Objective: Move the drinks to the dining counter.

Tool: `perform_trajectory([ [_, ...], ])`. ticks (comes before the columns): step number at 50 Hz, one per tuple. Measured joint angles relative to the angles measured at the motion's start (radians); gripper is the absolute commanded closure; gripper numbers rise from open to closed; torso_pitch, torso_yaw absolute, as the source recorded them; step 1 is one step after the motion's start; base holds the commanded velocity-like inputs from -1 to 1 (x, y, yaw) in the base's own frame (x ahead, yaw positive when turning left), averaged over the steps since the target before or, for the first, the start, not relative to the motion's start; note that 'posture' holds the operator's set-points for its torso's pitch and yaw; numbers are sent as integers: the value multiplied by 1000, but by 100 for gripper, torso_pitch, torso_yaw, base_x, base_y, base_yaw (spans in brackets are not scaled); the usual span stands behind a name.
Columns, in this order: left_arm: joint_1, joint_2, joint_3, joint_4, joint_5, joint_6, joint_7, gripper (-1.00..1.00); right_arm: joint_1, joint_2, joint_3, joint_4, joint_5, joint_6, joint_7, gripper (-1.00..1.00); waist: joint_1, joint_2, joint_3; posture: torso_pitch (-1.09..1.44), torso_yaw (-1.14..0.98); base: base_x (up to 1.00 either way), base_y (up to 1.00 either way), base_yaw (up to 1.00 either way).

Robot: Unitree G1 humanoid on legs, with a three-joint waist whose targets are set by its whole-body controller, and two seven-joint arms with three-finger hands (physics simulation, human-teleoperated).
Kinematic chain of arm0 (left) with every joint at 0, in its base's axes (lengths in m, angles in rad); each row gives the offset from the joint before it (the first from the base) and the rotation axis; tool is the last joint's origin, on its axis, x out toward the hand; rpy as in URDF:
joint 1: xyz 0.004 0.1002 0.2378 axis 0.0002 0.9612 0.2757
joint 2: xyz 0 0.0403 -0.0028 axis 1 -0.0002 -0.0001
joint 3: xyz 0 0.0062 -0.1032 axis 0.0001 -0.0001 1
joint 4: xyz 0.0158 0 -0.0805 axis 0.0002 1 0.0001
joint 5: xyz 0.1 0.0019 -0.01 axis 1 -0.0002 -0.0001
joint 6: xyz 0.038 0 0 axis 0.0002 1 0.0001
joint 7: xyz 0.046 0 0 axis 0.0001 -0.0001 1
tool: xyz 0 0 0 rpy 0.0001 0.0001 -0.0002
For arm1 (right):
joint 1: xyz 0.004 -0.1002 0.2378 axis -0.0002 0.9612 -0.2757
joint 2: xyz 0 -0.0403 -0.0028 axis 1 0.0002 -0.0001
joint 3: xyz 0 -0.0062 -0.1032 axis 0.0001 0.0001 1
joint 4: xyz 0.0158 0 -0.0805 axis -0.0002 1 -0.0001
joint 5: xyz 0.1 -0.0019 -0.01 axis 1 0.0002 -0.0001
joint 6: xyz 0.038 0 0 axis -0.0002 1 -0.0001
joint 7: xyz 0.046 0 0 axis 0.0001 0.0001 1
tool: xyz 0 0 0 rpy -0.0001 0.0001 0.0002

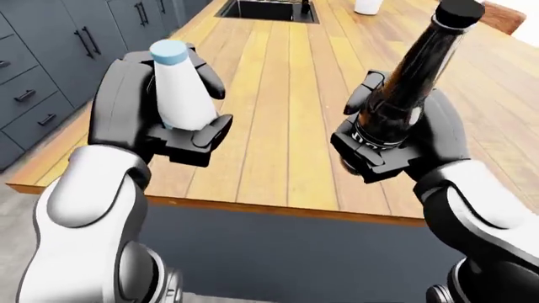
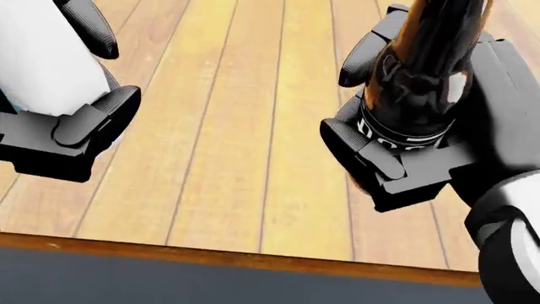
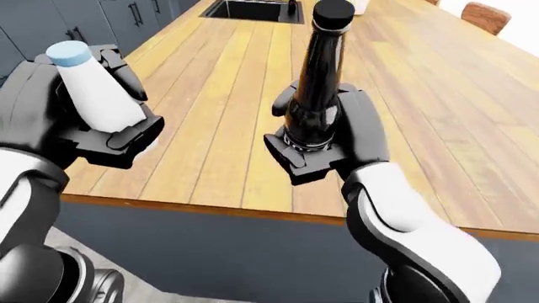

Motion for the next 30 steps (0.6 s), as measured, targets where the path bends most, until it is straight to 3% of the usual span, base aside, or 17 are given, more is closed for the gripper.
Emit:
perform_trajectory([
  [11, 17, -8, -10, 14, -34, -20, 20, 100, -46, 128, 64, 253, -407, -86, 188, 100, -4, 24, -4, 0, 0, 0, 0, 0],
  [21, 36, -2, 13, 16, -52, -39, 25, 100, -5, 211, 88, 464, -643, -267, 291, 100, -8, 31, -4, 0, 0, 0, 0, 0],
  [30, 46, -1, 14, 13, -66, -43, 39, 100, 9, 244, 80, 532, -724, -340, 315, 59, -7, 31, -3, 0, 0, 0, 0, 0],
])
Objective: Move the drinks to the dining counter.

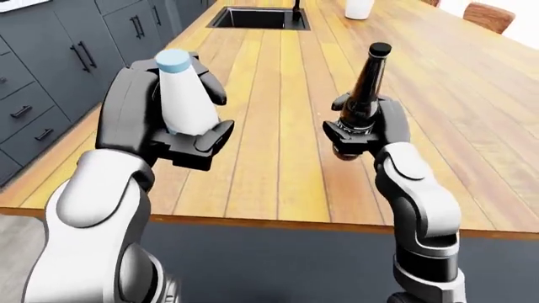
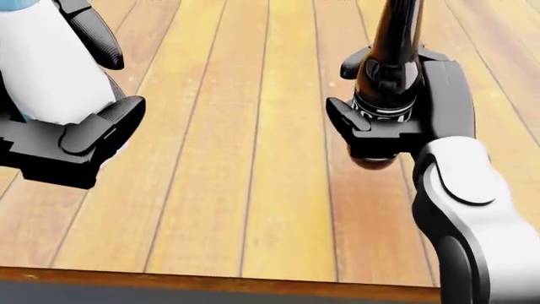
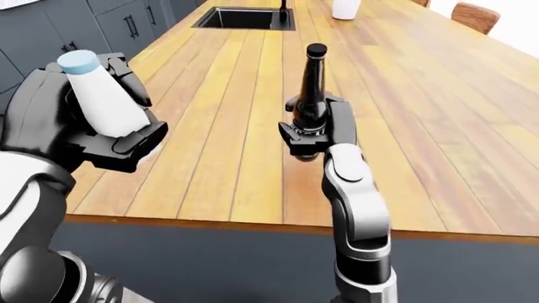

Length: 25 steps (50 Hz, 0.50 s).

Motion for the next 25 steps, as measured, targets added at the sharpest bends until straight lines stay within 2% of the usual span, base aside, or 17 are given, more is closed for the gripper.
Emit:
perform_trajectory([
  [2, 1, 1, 2, -2, -4, -1, 0, 100, 4, 3, 2, 0, -5, -5, 4, 39, 1, -1, 0, 0, 0, 0, 0, 0],
  [4, 2, 3, 4, -1, -6, 0, 0, 100, 7, 4, 4, 5, -10, -13, 9, 28, 1, -1, 0, 0, 0, 0, 0, 0],
  [6, -1, 4, 7, 0, -7, 0, 2, 100, 10, 6, 5, 8, -16, -19, 13, -1, 2, -2, -1, 0, 0, 0, 0, 0],
  [8, 1, 4, 8, 0, -8, -1, 5, 100, 16, 10, 9, 16, -24, -37, 18, -17, 2, -3, -3, 0, 0, 0, 0, 0],
  [18, 10, 6, 8, -4, -16, -6, 11, 100, 51, 24, 12, 72, -55, -109, 42, -29, 2, -4, -7, 0, 0, 0, 0, 0],
  [25, 2, 7, 1, 0, -19, 0, 14, 100, 19, -8, -22, 16, -46, -58, 56, -85, 4, -2, -7, 0, 0, 0, 0, 0],
])
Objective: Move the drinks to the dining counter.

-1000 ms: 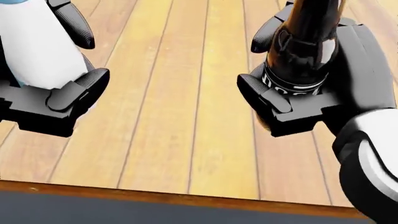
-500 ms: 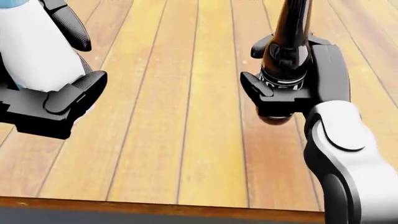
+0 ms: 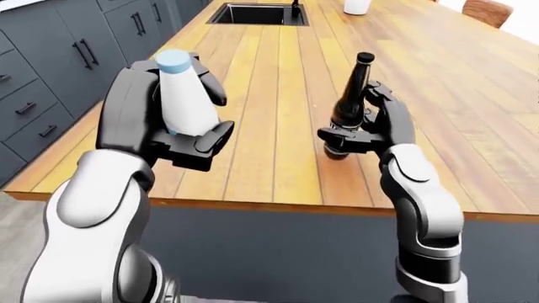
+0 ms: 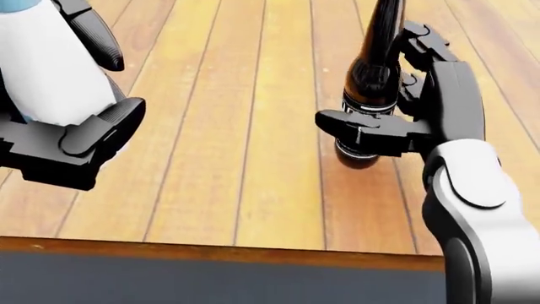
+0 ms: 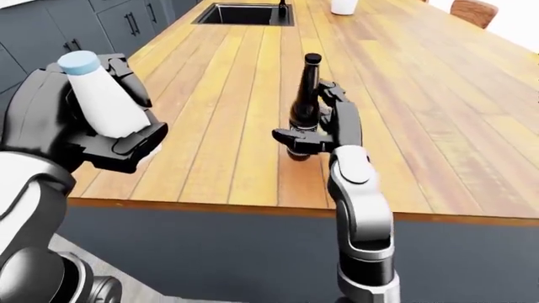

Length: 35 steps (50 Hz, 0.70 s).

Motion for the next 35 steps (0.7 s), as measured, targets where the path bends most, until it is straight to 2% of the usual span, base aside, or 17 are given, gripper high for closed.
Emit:
perform_trajectory([
  [2, -3, -1, -3, -1, 0, 2, 1, 100, 0, -13, -11, -7, 4, -3, 4, -100, 0, -1, -2, 0, 0, 0, 0, 0],
  [8, -8, -5, -11, 5, 5, -4, 5, 100, 32, -48, -52, -39, 24, 15, 18, -100, -2, -1, -3, 0, 0, 0, 0, 0],
  [13, -36, -14, -27, 25, 12, 1, 11, 100, 97, -69, -85, -140, 52, 50, 39, -100, -2, -1, -1, 0, 0, 0, 0, 0],
  [17, -54, -40, -59, 131, 30, -74, 33, 100, 138, -92, -146, -277, 91, 113, 56, -100, 3, -2, -4, 0, 0, 0, 0, 0],
  [21, -88, -100, -83, 302, 58, -170, 55, 100, 188, -108, -204, -378, 136, 131, 70, -100, 2, -13, -8, 0, 0, 0, 0, 0],
  [23, -107, -133, -97, 390, 72, -232, 67, 100, 208, -113, -221, -401, 155, 139, 77, -100, 1, -17, -9, 0, 0, 0, 0, 0],
  [25, -170, -203, -94, 741, 58, -505, 119, 100, 197, -111, -262, -431, 186, 182, 68, -100, 13, -20, -16, 0, 0, 0, 0, 0],
  [27, -189, -226, -98, 996, 48, -702, 160, 100, 181, -121, -263, -469, 220, 191, 55, -100, 5, -25, -20, 0, 0, 0, 0, 0],
  [31, -174, -244, -113, 1116, 45, -800, 174, 100, 188, -134, -264, -485, 254, 171, 28, -100, -4, -31, -10, 0, 0, 0, 0, 0],
  [35, -220, -246, -96, 1203, 52, -880, 196, 100, 192, -139, -256, -459, 273, 188, 9, -100, -3, -30, -11, 0, 0, 0, 0, 0],
])
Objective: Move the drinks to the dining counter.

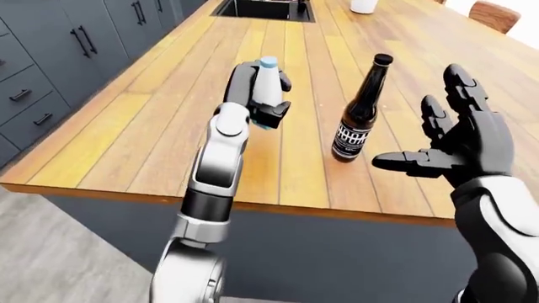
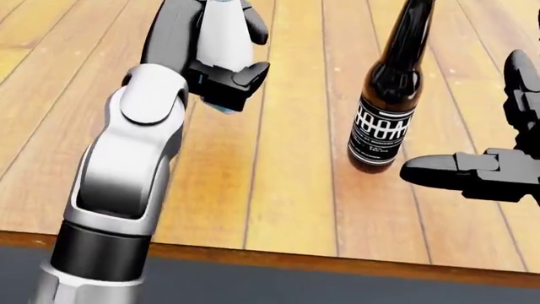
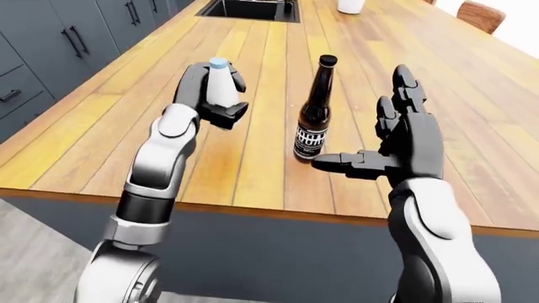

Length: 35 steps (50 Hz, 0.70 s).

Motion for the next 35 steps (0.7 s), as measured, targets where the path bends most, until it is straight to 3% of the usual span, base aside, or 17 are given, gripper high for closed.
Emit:
perform_trajectory([
  [8, -20, -4, 9, 143, -5, -153, 50, 100, 0, -12, -4, -17, 30, -2, -17, -100, 2, 4, -16, 0, 0, 0, 0, 0],
  [23, 48, -9, 6, 232, 2, -206, 60, 99, 21, -10, 3, -3, 41, -21, -25, -100, 1, 2, -7, 0, 0, 0, 0, 0],
  [25, 47, -8, 4, 234, 4, -217, 60, 71, 23, -10, -3, 2, 43, -27, -23, -100, 1, 3, -9, 0, 0, 0, 0, 0],
  [27, 45, -8, 4, 239, 5, -228, 59, 19, 25, -11, -6, 4, 42, -31, -23, -100, 1, 3, -10, 0, 0, 0, 0, 0],
  [30, 48, -10, 4, 226, 7, -230, 56, -6, 33, -9, 0, 13, 36, -48, -21, -100, 1, 3, -12, 0, 0, 0, 0, 0],
  [35, 47, -12, 3, 218, 7, -244, 49, -26, 36, -7, 3, 9, 35, -45, -20, -100, 1, 4, -15, 0, 0, 0, 0, 0],
])
